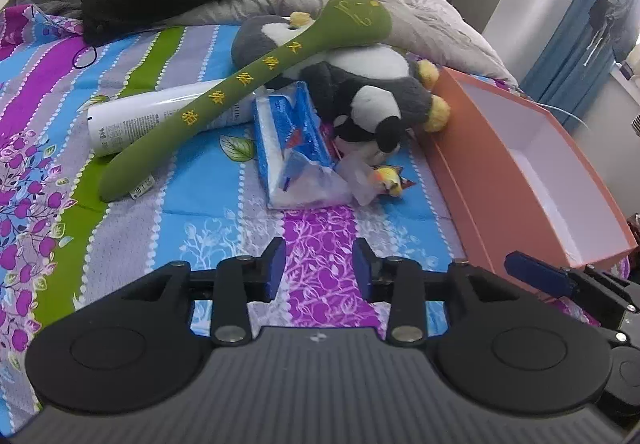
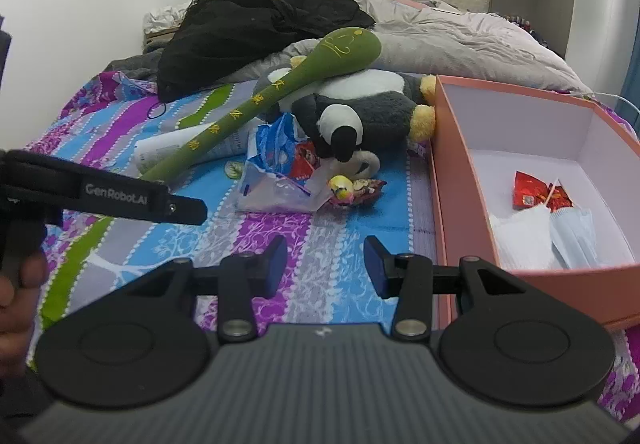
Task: Organize soft objects
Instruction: 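Move both grippers back from the box toward the wet-wipe pack and clear cup, then grasp the blue wet-wipe pack with the left gripper while the right gripper approaches the clear cup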
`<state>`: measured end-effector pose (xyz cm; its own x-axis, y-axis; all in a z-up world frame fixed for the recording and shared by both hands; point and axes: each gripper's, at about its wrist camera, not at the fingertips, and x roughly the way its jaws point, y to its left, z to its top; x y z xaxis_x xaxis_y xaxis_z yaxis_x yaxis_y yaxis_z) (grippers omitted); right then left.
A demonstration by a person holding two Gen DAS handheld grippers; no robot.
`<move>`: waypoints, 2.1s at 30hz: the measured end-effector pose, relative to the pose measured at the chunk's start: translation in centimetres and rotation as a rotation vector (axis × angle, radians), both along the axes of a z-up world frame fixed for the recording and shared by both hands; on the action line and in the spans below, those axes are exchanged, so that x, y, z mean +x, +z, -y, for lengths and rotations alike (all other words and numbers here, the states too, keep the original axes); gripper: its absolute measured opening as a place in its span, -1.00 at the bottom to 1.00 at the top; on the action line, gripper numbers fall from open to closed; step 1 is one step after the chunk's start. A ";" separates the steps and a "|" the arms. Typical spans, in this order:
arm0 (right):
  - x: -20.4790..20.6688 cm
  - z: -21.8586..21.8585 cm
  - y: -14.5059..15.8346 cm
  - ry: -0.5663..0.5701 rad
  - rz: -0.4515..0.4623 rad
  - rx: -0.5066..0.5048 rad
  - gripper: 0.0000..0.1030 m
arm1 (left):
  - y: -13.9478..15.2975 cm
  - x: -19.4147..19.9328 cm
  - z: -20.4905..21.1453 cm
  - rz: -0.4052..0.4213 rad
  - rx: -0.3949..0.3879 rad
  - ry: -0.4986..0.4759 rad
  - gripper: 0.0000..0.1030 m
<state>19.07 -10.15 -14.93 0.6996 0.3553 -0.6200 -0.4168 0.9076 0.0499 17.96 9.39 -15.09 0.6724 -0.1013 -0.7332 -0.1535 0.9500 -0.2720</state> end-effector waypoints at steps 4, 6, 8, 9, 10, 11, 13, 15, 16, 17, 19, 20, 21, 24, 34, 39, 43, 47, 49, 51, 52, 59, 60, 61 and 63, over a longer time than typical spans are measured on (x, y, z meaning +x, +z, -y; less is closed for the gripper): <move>1.3 -0.3 -0.5 -0.002 -0.009 -0.001 -0.12 | -0.7 1.3 -0.3 -0.013 -0.011 0.002 -0.11; 1.9 -0.5 -0.8 -0.001 -0.012 -0.003 -0.12 | -1.2 1.9 -0.4 -0.020 -0.022 0.000 -0.10; 2.6 -0.8 -1.2 -0.001 -0.016 -0.010 -0.12 | -1.8 2.5 -0.5 -0.028 -0.026 0.001 -0.09; 2.9 -0.9 -1.4 -0.001 -0.017 -0.013 -0.12 | -2.1 2.7 -0.5 -0.032 -0.030 0.001 -0.09; 3.2 -1.0 -1.6 0.002 -0.015 -0.021 -0.12 | -2.4 3.1 -0.6 -0.036 -0.035 0.003 -0.09; 3.4 -1.2 -1.9 0.012 0.001 -0.035 -0.12 | -2.7 3.4 -0.7 -0.041 -0.043 0.007 -0.08; 3.9 -1.5 -2.5 0.019 0.011 -0.052 -0.12 | -3.0 4.2 -0.9 -0.038 -0.057 0.011 -0.08; 4.9 -1.8 -3.3 0.011 -0.015 -0.054 -0.12 | -3.1 5.0 -1.0 -0.028 -0.067 0.018 -0.08; 5.4 -1.9 -3.5 0.009 -0.020 -0.056 -0.12 | -3.1 5.4 -1.1 -0.023 -0.077 0.020 -0.08; 5.7 -2.0 -3.8 0.009 -0.019 -0.060 -0.12 | -3.2 5.8 -1.2 -0.019 -0.084 0.023 -0.05; 6.4 -2.3 -4.2 0.017 -0.006 -0.072 -0.12 | -3.4 6.7 -1.2 -0.012 -0.090 0.024 0.02; 6.6 -2.5 -4.5 0.019 -0.003 -0.079 -0.12 | -3.6 7.2 -1.2 -0.008 -0.096 0.020 0.05; 7.1 -2.6 -4.8 0.018 -0.009 -0.083 -0.12 | -3.7 7.5 -1.3 -0.005 -0.100 0.018 0.05; 8.3 -2.6 -5.5 0.012 -0.037 -0.070 -0.12 | -4.5 8.6 -1.6 -0.010 -0.109 0.033 0.07; 11.4 -4.1 -6.6 0.006 -0.061 -0.010 -0.12 | -5.3 10.6 -3.8 0.047 -0.181 0.083 0.09; 13.0 -4.3 -7.2 -0.002 -0.087 0.038 -0.08 | -6.0 12.0 -3.8 0.051 -0.182 0.072 0.08; 13.8 -4.4 -7.6 -0.006 -0.114 0.069 -0.09 | -6.7 12.7 -3.6 0.038 -0.161 0.072 -0.17; 13.9 -3.9 -7.2 -0.015 -0.098 0.086 -0.37 | -6.9 12.6 -3.8 0.040 -0.170 0.074 -0.62; 13.6 -3.6 -6.9 -0.037 -0.087 0.075 -0.68 | -6.6 12.3 -3.7 0.055 -0.162 0.067 -0.72; 13.5 -3.3 -6.8 -0.039 -0.089 0.071 -0.71 | -6.2 11.7 -3.6 0.065 -0.165 0.064 -0.76; 13.3 -3.2 -6.8 -0.040 -0.092 0.067 -0.71 | -6.0 11.5 -3.5 0.066 -0.165 0.063 -0.76; 11.1 -2.5 -5.7 -0.032 -0.085 0.072 -0.92 | -5.2 8.2 -3.4 0.053 -0.176 0.066 -0.78; 10.8 -2.4 -5.6 -0.034 -0.086 0.072 -0.92 | -5.1 7.6 -3.4 0.049 -0.177 0.065 -0.78; 10.4 -2.3 -5.5 -0.035 -0.086 0.071 -0.92 | -5.0 7.0 -3.4 0.045 -0.180 0.067 -0.78; 9.6 -2.0 -5.4 -0.034 -0.094 0.070 -0.92 | -4.9 5.7 -3.6 0.039 -0.189 0.069 -0.78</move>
